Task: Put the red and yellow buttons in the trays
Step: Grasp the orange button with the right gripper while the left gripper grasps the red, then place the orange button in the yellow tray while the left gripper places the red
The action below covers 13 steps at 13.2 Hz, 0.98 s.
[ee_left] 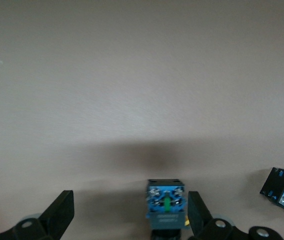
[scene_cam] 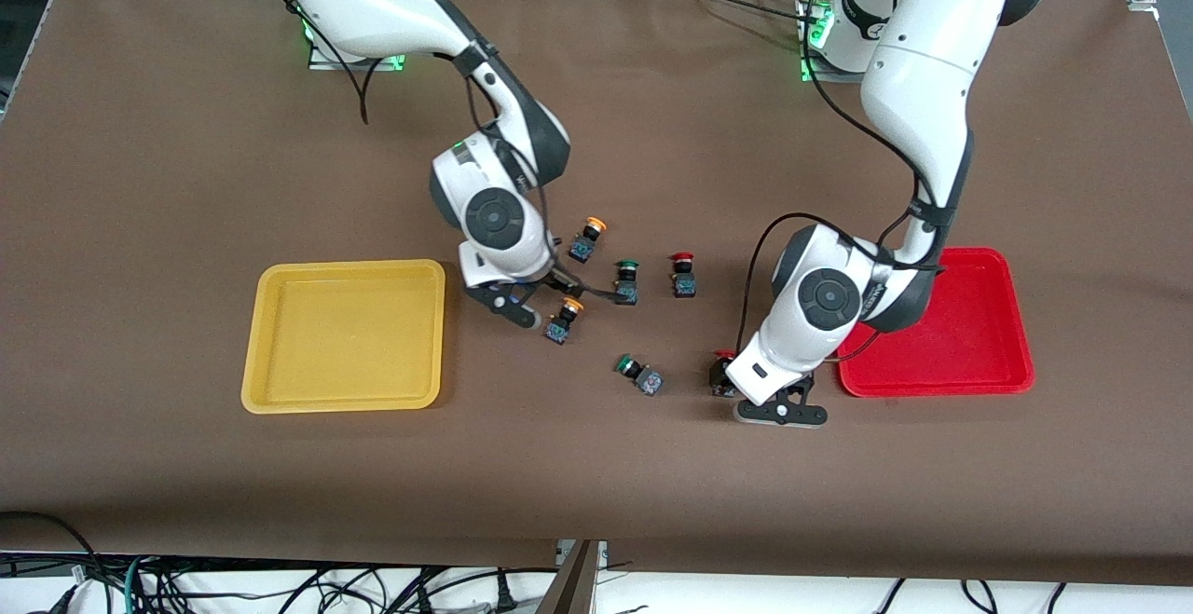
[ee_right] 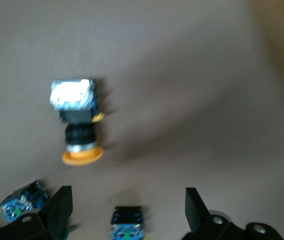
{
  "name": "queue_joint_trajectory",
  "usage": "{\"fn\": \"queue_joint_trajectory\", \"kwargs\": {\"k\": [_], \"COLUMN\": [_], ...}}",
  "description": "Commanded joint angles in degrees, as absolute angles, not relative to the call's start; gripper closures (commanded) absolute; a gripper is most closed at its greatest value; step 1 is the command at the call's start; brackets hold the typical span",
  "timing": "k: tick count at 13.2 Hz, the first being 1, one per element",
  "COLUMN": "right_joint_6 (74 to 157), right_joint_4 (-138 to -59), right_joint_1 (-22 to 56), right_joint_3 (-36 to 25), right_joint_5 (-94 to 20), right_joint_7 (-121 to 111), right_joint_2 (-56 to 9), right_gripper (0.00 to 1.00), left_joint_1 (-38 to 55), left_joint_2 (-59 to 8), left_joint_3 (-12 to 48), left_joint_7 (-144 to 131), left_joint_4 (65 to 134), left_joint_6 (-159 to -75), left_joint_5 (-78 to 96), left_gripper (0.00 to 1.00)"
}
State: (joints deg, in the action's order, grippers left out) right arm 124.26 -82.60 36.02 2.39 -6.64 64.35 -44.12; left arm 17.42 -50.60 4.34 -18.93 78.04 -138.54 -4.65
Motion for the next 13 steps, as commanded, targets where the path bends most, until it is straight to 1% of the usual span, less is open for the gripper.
{"fn": "queue_joint_trajectory", "kwargs": {"k": [1, 4, 5, 6, 7, 8, 9, 10, 11, 13], "right_joint_6": [126.5, 126.6, 126.7, 127.1, 127.5, 127.5, 127.4, 126.9, 125.8, 116.2], "right_joint_4": [-82.5, -83.5, -83.9, -84.8, -85.9, -86.4, -86.4, -86.2, -86.0, -85.3], "right_joint_1": [38.8, 41.4, 41.9, 42.5, 42.6, 42.6, 42.5, 42.2, 41.5, 35.2], "right_joint_3": [1.8, 1.8, 1.8, 1.8, 1.8, 1.8, 1.8, 1.7, 1.1, 1.0], "right_joint_5": [-8.1, -8.1, -8.1, -8.1, -8.1, -8.1, -8.1, -8.1, -8.1, -8.0], "right_joint_7": [65.9, 65.8, 65.8, 65.7, 64.8, 64.6, 64.6, 63.9, 60.9, 53.4], "right_joint_2": [-45.9, -46.2, -46.6, -46.7, -46.7, -46.7, -46.6, -46.1, -44.8, -40.2], "right_gripper": [0.00, 0.00, 0.04, 0.28, 0.68, 0.95, 1.00, 1.00, 1.00, 1.00], "left_joint_1": [19.3, 19.9, 20.1, 20.2, 20.1, 19.7, 19.3, 18.8, 17.9, 14.4], "left_joint_2": [-52.4, -52.4, -52.5, -52.3, -52.0, -51.3, -50.2, -48.6, -46.6, -40.8], "left_joint_3": [4.0, 4.0, 4.0, 4.0, 4.0, 4.0, 4.0, 4.0, 4.0, 4.0], "left_joint_7": [-19.7, -19.7, -19.3, -19.2, -19.2, -19.0, -17.8, -16.7, -16.6, -15.3], "left_joint_4": [78.7, 79.1, 79.4, 80.0, 80.6, 81.8, 82.7, 83.0, 82.6, 82.6], "left_joint_6": [-143.0, -143.0, -143.0, -142.9, -142.4, -142.1, -141.9, -139.8, -135.0, -123.9], "left_joint_5": [-6.0, -5.9, -6.1, -6.3, -6.3, -6.6, -6.5, -6.5, -6.4, -6.5], "left_gripper": [0.15, 0.17, 0.36, 0.63, 0.83, 1.00, 1.00, 1.00, 1.00, 1.00]}}
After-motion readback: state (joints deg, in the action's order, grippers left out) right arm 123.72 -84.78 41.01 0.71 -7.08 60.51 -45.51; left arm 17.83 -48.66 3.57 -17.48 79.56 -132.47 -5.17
